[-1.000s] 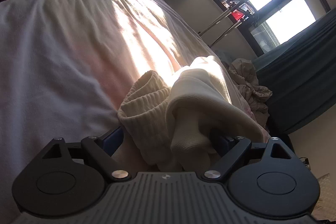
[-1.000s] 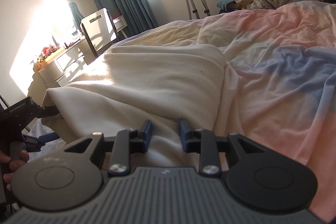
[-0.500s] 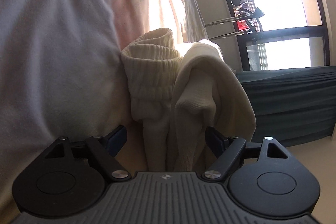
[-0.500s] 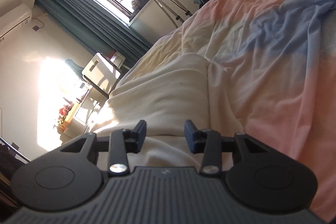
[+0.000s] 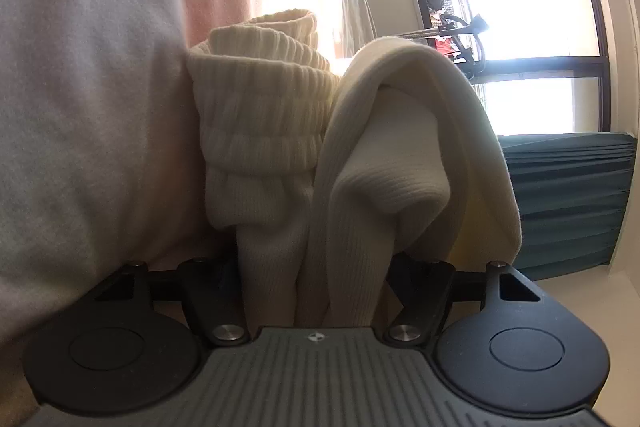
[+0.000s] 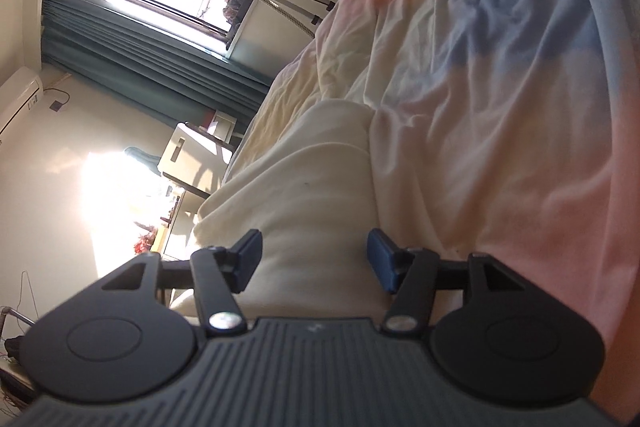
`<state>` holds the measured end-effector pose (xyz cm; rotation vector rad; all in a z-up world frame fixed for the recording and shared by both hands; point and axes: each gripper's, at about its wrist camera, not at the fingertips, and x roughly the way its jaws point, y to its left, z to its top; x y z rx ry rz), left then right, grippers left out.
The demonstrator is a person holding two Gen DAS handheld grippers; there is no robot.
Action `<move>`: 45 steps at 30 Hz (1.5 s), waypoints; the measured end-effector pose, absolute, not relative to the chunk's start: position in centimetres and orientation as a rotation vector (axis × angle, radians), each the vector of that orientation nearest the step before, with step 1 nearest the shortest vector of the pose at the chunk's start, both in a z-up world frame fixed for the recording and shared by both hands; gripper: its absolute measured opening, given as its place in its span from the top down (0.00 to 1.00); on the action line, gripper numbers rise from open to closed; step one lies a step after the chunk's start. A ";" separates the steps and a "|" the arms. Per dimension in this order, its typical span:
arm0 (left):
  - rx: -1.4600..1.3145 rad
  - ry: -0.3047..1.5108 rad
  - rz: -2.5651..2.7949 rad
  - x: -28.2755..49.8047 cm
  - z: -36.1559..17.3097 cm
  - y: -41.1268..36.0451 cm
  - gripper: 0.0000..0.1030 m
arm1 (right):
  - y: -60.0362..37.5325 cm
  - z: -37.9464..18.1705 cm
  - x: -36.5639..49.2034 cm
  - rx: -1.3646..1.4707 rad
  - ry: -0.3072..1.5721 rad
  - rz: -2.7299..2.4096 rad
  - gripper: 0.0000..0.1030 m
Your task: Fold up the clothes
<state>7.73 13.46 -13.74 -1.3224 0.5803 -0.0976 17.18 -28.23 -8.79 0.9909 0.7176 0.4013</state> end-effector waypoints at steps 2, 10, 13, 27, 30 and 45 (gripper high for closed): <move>-1.334 0.564 -0.107 8.0 -14.0 13.7 0.32 | -28.0 -9.4 17.9 0.998 0.734 0.410 0.36; -1.336 0.521 -0.123 9.1 -15.1 14.1 0.33 | -26.3 -10.2 21.0 0.952 0.759 0.470 0.16; -1.317 0.518 -0.119 9.5 -15.2 14.0 0.36 | -25.7 -10.5 22.1 0.927 0.771 0.460 0.18; -1.277 0.467 -0.126 7.7 -11.8 14.2 0.71 | -23.1 -1.3 18.4 0.666 0.541 0.439 0.70; -1.258 0.456 -0.150 7.1 -9.3 13.8 0.71 | -23.1 1.4 16.8 0.610 0.495 0.452 0.71; -1.127 0.482 -0.429 11.2 0.4 -3.3 0.71 | -39.5 10.5 9.1 0.633 0.268 0.340 0.71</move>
